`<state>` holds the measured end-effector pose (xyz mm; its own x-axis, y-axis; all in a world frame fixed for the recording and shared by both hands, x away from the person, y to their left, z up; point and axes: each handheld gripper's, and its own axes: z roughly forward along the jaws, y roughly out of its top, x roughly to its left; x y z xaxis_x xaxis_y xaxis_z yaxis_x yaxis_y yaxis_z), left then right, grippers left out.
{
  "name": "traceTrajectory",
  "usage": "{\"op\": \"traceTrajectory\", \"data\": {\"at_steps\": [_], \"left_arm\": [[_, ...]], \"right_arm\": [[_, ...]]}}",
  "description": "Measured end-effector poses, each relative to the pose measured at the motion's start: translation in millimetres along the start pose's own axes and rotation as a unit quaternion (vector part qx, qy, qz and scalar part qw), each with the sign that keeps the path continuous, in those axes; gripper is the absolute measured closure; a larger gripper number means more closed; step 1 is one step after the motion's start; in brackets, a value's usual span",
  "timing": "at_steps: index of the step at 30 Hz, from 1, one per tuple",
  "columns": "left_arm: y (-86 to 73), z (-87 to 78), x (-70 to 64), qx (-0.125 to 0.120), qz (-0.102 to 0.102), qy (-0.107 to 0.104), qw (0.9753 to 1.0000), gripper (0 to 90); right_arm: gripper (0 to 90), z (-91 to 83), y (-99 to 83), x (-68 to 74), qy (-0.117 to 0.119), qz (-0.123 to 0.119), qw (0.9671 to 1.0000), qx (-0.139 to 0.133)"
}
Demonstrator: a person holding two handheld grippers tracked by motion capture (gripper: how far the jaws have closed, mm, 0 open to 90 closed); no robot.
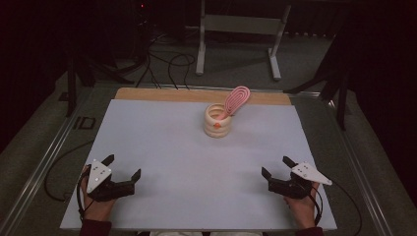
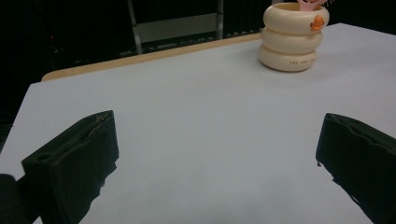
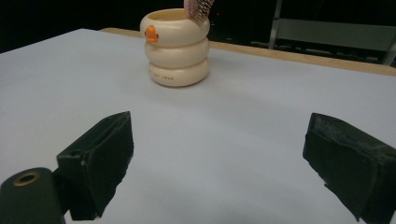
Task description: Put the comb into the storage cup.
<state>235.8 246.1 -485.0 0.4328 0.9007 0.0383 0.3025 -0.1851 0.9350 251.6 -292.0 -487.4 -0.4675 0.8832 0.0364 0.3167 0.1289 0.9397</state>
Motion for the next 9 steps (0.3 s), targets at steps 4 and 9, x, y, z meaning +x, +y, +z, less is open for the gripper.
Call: {"op": "traceTrajectory", "data": {"at_steps": [4, 9], "left_arm": [[-0.5, -0.6, -0.1, -0.001, -0.002, 0.001, 1.0000, 0.1], [-1.4, 0.1, 0.0, 0.002, -0.004, 0.001, 1.0000, 0.1]], "right_arm": [[8.7, -0.6, 0.1, 0.4, 0.001, 0.000, 1.0000, -0.003], [8.7, -1.0, 0.2, -0.6, 0.001, 0.004, 1.0000, -0.003]]}}
